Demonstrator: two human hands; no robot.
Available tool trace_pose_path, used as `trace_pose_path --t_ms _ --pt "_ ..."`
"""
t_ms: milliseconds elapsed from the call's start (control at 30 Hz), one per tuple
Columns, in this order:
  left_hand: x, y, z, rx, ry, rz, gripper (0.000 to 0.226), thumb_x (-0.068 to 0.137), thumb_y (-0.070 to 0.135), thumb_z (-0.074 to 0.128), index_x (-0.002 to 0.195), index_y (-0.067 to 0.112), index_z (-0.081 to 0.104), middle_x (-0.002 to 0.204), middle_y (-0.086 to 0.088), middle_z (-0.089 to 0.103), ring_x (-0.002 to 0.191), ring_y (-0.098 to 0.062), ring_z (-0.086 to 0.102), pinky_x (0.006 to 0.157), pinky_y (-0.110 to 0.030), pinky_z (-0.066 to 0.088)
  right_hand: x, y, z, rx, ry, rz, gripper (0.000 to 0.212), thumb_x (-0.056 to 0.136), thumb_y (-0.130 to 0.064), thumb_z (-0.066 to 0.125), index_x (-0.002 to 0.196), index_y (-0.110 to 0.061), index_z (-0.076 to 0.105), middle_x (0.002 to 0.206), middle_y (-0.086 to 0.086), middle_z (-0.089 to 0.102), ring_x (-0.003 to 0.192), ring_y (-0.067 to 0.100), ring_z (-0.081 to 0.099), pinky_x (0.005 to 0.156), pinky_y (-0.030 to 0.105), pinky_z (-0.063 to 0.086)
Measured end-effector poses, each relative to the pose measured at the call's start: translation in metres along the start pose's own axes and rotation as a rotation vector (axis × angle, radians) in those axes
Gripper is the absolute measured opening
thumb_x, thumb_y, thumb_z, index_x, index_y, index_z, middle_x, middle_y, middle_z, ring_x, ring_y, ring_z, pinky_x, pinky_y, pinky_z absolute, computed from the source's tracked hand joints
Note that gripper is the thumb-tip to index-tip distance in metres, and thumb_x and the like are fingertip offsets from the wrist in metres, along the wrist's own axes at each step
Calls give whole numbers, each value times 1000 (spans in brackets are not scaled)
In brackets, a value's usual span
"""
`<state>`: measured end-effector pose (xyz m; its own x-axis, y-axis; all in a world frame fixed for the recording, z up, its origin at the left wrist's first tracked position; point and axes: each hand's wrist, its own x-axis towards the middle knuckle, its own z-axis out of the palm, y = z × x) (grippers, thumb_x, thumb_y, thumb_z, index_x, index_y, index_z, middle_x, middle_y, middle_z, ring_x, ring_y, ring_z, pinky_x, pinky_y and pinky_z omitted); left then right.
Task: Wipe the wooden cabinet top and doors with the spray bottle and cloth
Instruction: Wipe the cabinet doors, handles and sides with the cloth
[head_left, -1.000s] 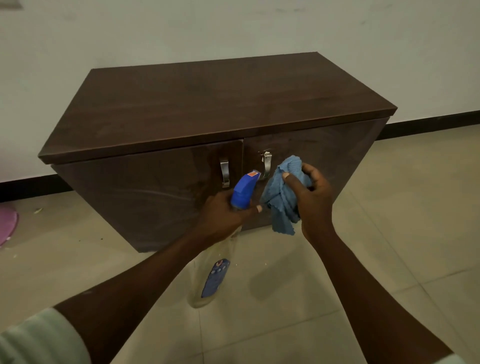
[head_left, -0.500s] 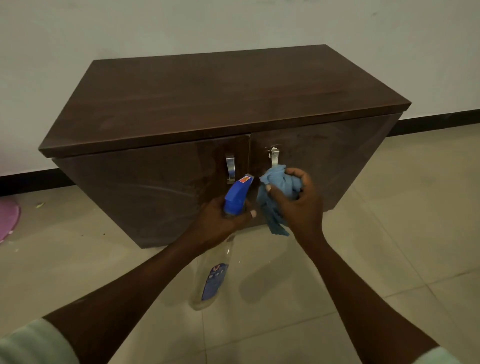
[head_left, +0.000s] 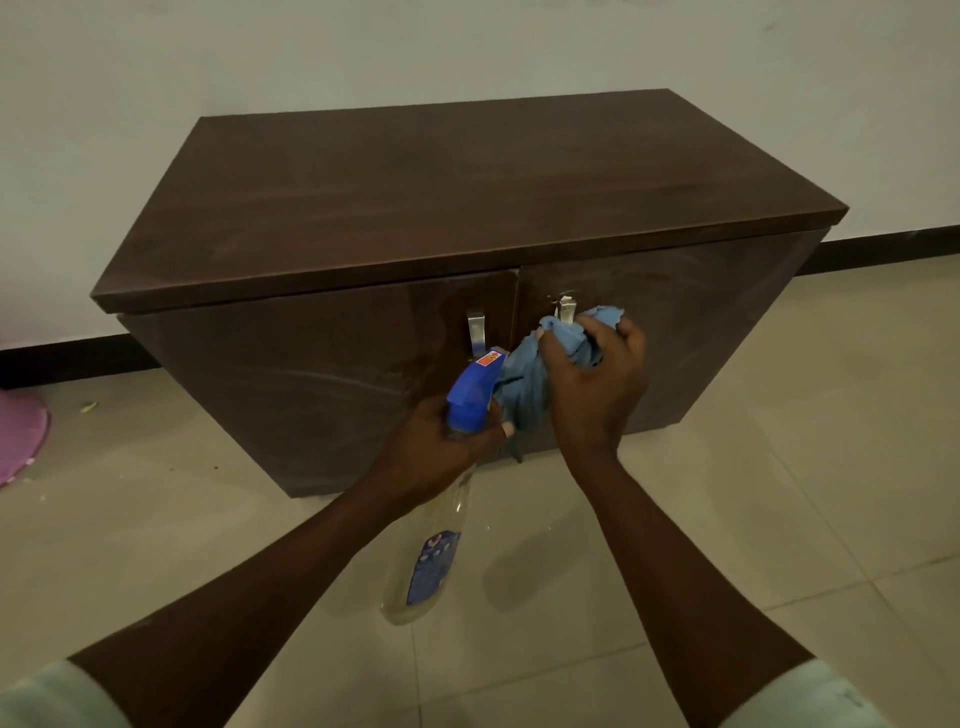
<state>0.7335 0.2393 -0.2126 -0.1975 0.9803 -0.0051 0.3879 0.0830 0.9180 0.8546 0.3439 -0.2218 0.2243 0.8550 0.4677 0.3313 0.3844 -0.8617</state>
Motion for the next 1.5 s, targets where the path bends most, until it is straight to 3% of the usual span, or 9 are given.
trace_pose_path --t_ms 100,200,433,600,833,1000,1133,1267,1500 --pt "1 4 1 -14 7 5 17 85 26 66 91 12 60 82 -21 63 73 -29 60 70 -37 53 5 -5 -2 1 31 -18 47 72 -20 83 111 -4 60 117 12 55 103 14 56 79 -2 41" --pt "2 2 0 -29 6 2 14 85 27 66 91 16 61 73 -9 61 65 -14 58 66 -28 50 -5 3 0 -5 -8 60 58 68 -24 85 111 -4 52 109 9 53 94 9 51 74 0 40" --pt "2 2 -4 -34 6 -20 21 84 28 66 95 11 60 76 -13 62 67 -17 58 66 -30 52 -2 -5 1 10 2 183 40 70 -25 83 101 -10 63 109 8 58 82 -6 49 65 -1 42" --pt "-3 0 -4 -7 0 -34 23 83 31 67 89 11 58 65 -7 56 60 -16 55 63 -32 50 11 -26 3 127 110 206 58 65 -19 87 107 -11 49 113 6 52 82 0 59 62 6 49" --pt "-1 6 -4 -32 4 -14 31 83 34 68 93 6 59 70 -15 58 65 -25 57 66 -40 52 5 -16 9 55 111 231 39 63 -32 88 80 -10 61 105 2 50 83 4 52 66 0 42" --pt "-3 11 -6 -28 13 19 9 84 29 67 84 27 58 71 0 61 62 -5 58 61 -18 50 -7 -23 15 33 121 238 40 68 -44 81 90 -19 59 110 2 50 93 9 51 67 8 41" --pt "-4 11 -9 -37 24 12 20 83 31 67 93 14 61 72 -14 64 65 -24 61 64 -35 53 -9 -25 18 95 101 271 39 71 -27 82 99 -13 59 107 10 60 94 13 57 77 14 51" --pt "-5 13 -11 -54 42 -8 15 82 31 67 83 20 58 69 -7 58 61 -13 55 60 -21 49 12 -40 10 112 127 155 33 76 -18 79 105 -12 65 107 3 61 89 4 57 71 2 45" --pt "-7 15 -10 -60 1 22 23 83 27 67 94 7 61 78 -16 62 68 -19 59 65 -22 51 6 -32 0 64 110 128 42 72 -26 83 102 -8 60 104 5 58 86 8 57 68 10 49"
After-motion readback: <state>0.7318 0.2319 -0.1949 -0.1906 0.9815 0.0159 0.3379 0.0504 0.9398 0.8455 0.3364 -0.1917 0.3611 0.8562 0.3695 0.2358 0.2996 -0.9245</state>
